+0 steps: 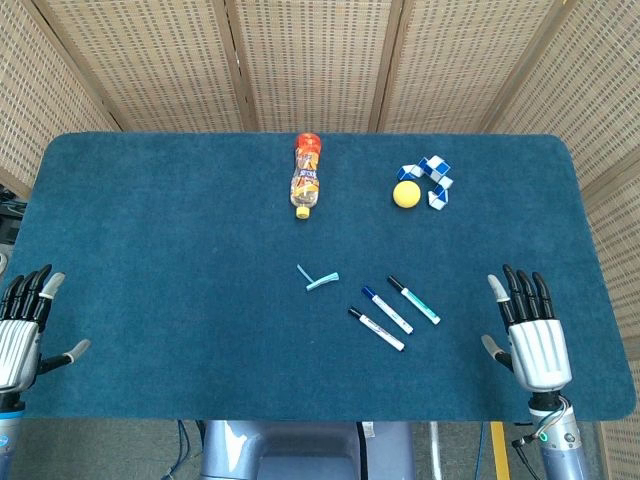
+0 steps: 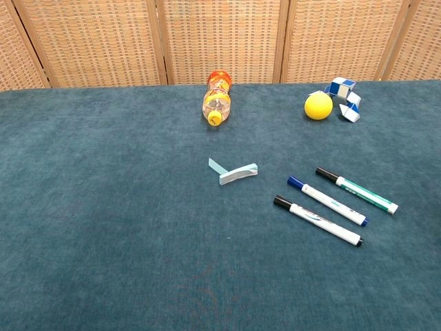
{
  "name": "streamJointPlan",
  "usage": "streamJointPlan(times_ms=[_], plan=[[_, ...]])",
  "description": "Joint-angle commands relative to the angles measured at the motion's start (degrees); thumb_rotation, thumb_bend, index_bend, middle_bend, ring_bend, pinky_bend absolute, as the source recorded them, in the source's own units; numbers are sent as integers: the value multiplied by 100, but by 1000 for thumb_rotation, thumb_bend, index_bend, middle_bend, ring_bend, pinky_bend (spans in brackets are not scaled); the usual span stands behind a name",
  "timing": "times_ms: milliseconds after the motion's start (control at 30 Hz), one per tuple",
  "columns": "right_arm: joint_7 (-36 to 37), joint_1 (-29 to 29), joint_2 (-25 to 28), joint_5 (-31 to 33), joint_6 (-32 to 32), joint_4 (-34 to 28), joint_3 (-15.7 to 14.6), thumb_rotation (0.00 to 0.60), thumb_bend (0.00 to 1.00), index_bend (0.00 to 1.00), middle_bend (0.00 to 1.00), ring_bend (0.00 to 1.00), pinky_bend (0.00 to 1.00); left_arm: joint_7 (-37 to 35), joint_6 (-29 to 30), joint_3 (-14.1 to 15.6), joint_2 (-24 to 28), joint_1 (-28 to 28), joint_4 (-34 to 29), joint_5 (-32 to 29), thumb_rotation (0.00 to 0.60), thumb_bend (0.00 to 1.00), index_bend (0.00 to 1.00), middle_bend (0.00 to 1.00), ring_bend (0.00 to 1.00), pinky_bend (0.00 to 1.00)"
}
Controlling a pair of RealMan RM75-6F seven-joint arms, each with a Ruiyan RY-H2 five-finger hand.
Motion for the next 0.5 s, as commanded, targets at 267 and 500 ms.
streamJointPlan(times_ms=[267,500], plan=[[-538,91,301,-143,-485,-663,127,600,0,0,0,0,0,-3,-29,-41,21,51,-62,83,600,0,0,0,0,0],[-1396,807,752,21,-1658,-2082,520,600,0,5,0,0,0,36,-154,-78,10,36,-58,54,600,0,0,0,0,0]])
